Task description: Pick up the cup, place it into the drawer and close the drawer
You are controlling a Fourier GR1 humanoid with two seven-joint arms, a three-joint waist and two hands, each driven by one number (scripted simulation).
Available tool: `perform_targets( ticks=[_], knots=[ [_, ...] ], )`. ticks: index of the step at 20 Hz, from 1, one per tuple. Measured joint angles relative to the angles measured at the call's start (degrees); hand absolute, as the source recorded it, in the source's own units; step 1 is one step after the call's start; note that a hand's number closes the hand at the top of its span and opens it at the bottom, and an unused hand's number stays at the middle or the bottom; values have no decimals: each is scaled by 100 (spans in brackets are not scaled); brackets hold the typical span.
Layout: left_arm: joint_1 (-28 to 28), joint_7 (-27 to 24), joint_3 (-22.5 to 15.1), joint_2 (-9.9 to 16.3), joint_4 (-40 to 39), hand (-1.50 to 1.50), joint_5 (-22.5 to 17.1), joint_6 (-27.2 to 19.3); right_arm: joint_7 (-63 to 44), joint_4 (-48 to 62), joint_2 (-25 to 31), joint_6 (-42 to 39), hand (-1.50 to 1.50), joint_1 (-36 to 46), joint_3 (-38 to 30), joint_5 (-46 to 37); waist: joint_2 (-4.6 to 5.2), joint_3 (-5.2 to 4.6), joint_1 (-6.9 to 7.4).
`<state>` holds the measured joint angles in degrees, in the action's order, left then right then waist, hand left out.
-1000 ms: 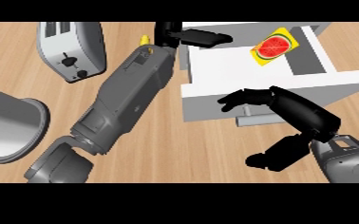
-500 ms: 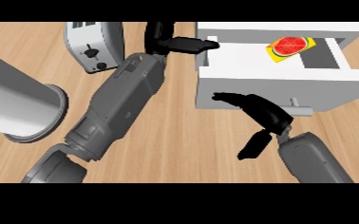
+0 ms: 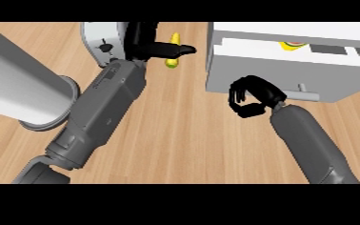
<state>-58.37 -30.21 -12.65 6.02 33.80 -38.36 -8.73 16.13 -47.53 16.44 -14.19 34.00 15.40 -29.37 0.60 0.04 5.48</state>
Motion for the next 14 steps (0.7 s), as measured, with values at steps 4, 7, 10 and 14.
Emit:
perform_targets(
  ticks=[4, 7, 10, 14],
  knots=[
    [295, 83, -32, 132, 264, -150, -19, 159, 393, 825, 63, 299, 150, 603, -469, 118, 46, 17, 134],
    [545, 80, -69, 234, 427, -150, -22, 325, 592, 1253, 157, 375, 150, 935, -780, 265, 76, 25, 230],
    [687, 112, -107, 326, 566, -150, -10, 425, 749, 1422, 181, 221, 150, 1001, -900, 400, 65, 37, 266],
    [815, 160, -129, 428, 707, -150, -19, 546, 855, 1478, 233, -35, 150, 992, -1038, 600, 58, 38, 325]
  ],
)
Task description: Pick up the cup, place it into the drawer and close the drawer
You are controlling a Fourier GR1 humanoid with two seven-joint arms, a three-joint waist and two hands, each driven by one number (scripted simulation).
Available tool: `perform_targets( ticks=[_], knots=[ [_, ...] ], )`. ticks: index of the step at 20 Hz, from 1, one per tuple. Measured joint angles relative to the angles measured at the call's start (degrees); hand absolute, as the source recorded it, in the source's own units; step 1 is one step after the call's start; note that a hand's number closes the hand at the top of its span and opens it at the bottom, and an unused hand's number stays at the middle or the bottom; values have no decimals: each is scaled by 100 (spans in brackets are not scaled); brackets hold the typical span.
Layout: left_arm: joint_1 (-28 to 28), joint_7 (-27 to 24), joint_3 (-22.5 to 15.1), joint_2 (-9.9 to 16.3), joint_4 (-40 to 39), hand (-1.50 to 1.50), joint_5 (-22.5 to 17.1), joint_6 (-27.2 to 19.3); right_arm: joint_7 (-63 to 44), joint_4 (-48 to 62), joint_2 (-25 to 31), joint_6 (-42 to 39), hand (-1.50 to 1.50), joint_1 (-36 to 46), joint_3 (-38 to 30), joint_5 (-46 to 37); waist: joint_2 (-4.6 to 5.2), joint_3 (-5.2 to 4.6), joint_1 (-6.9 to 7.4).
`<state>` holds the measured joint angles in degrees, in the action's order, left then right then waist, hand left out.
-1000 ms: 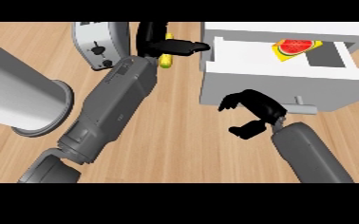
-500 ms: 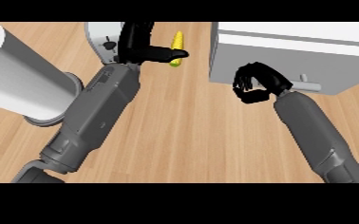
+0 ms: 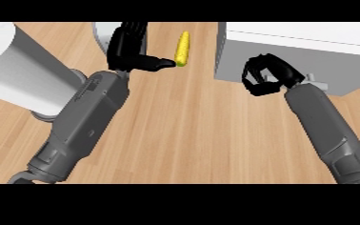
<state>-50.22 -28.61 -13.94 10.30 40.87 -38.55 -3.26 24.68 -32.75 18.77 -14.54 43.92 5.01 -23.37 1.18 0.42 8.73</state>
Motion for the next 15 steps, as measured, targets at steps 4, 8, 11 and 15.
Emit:
perform_targets(
  ticks=[4, 8, 11, 15],
  knots=[
    [114, 21, -36, 58, 102, -150, -1, 130, -15, -51, 80, -355, 150, -21, -94, 201, 17, 12, 49],
    [211, 43, -56, 107, 177, -150, -15, 247, -15, -159, 191, -724, 150, -78, -154, 377, 42, 27, 110],
    [253, 51, -62, 107, 236, -150, -34, 305, -54, -245, 263, -989, 150, -116, -195, 505, 64, 36, 152],
    [340, 50, -66, 140, 281, -150, -54, 403, -122, -368, 332, -1234, 150, -179, -251, 660, 91, 47, 202]
  ],
)
